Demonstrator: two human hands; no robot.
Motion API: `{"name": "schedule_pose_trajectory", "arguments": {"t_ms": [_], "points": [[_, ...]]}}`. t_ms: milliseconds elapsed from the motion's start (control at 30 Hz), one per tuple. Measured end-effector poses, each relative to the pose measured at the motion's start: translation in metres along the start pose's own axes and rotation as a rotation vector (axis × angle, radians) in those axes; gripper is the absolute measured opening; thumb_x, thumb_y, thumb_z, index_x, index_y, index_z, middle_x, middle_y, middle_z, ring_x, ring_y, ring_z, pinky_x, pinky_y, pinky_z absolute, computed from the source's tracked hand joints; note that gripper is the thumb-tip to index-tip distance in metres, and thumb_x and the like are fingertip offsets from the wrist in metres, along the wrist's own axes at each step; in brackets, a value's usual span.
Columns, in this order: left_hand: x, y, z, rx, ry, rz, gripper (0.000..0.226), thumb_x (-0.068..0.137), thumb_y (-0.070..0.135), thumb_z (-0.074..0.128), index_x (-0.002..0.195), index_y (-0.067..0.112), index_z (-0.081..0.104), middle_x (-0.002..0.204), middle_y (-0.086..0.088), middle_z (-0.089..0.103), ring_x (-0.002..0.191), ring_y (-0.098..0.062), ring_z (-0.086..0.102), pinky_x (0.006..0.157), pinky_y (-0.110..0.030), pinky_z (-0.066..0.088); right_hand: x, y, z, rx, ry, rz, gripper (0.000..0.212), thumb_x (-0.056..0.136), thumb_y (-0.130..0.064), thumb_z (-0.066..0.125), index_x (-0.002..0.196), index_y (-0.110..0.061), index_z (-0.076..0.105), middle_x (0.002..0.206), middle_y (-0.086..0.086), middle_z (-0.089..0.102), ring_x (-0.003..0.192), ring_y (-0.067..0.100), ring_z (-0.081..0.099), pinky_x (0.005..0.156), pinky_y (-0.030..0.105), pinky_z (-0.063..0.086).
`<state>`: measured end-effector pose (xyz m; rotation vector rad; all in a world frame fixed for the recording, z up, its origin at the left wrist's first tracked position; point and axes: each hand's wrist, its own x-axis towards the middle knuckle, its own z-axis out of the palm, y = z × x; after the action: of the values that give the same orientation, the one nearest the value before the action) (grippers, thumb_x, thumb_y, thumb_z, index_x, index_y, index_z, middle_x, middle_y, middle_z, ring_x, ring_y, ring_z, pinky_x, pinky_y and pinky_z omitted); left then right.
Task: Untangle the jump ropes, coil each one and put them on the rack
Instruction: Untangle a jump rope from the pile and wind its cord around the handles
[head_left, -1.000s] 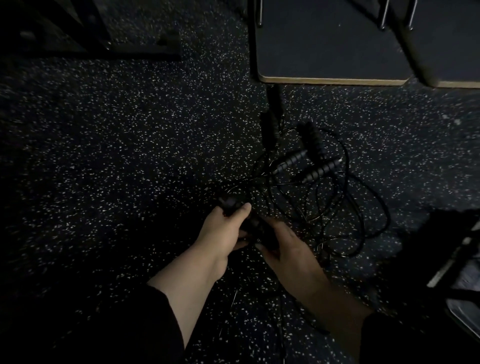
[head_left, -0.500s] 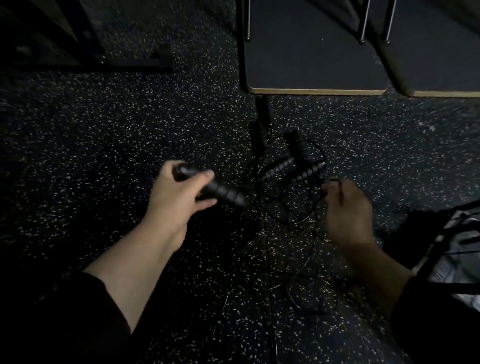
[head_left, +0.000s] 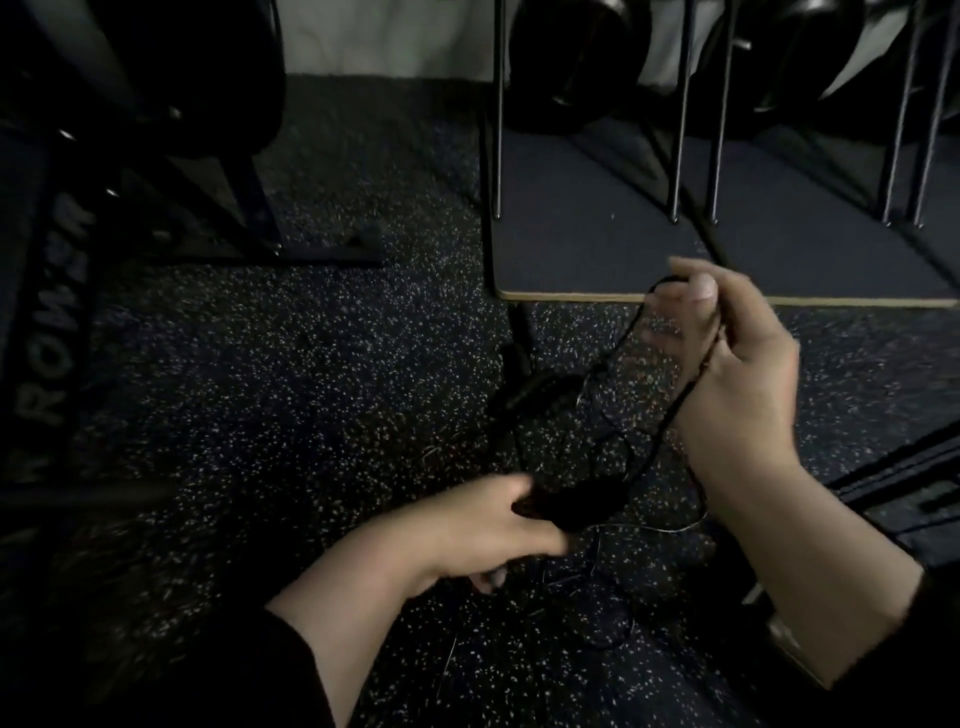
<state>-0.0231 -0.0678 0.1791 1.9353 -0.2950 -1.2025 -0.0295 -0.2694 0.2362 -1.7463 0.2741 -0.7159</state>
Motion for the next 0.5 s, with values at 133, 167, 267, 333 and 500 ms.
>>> {"name": "schedule_pose_trajectory", "arguments": {"t_ms": [133,167,267,333,500], "points": [[-0.055,0.033,0.010,-0.153,0.169,0.185,0.018,0.093,0.041,0.072,0.110,0.039,0.067,0.096,0.011,0.073,0.078,-0.013,0.069,0.077,-0.037,0.059,-0.007,-0.069,-0.022,0.102,0.095,-0.134,0.029,0.109,-0.038,0.047,0.120,-0.020,0.067,0.111,0.002,0.071,0.110,0.018,0.069,0.094,0.048,0.059],[-0.069,0.041,0.012,-0.282,0.229,0.215,0.009,0.095,0.039,0.069,0.103,0.037,0.069,0.091,0.008,0.074,0.082,-0.017,0.071,0.086,-0.043,0.056,-0.011,-0.085,-0.027,0.124,0.092,-0.164,0.027,0.109,-0.038,0.047,0.118,-0.022,0.067,0.113,0.004,0.071,0.111,0.019,0.069,0.095,0.049,0.059],[-0.113,0.071,0.020,-0.818,0.369,0.291,0.012,0.098,0.032,0.064,0.099,0.023,0.072,0.090,-0.008,0.077,0.085,-0.028,0.073,0.087,-0.050,0.054,-0.029,-0.131,-0.042,0.092,0.033,-0.241,0.018,0.107,-0.033,0.051,0.113,-0.031,0.069,0.105,-0.001,0.070,0.098,0.017,0.067,0.091,0.041,0.059],[-0.139,0.086,0.025,-0.993,0.471,0.329,0.019,0.098,0.032,0.061,0.099,0.014,0.068,0.097,-0.013,0.078,0.090,-0.028,0.075,0.088,-0.051,0.058,-0.046,-0.158,-0.051,0.049,0.011,-0.236,0.013,0.104,-0.026,0.059,0.101,-0.033,0.071,0.092,-0.001,0.068,0.076,0.013,0.060,0.071,0.024,0.053],[-0.194,0.099,0.055,-1.073,0.554,0.374,0.017,0.098,0.027,0.062,0.108,0.014,0.064,0.113,-0.014,0.077,0.105,-0.032,0.074,0.092,-0.053,0.059,-0.093,-0.189,-0.073,-0.122,-0.115,0.007,0.022,0.091,-0.044,0.070,0.077,-0.027,0.070,0.051,-0.021,0.055,0.045,0.001,0.048,0.043,0.010,0.033]]}}
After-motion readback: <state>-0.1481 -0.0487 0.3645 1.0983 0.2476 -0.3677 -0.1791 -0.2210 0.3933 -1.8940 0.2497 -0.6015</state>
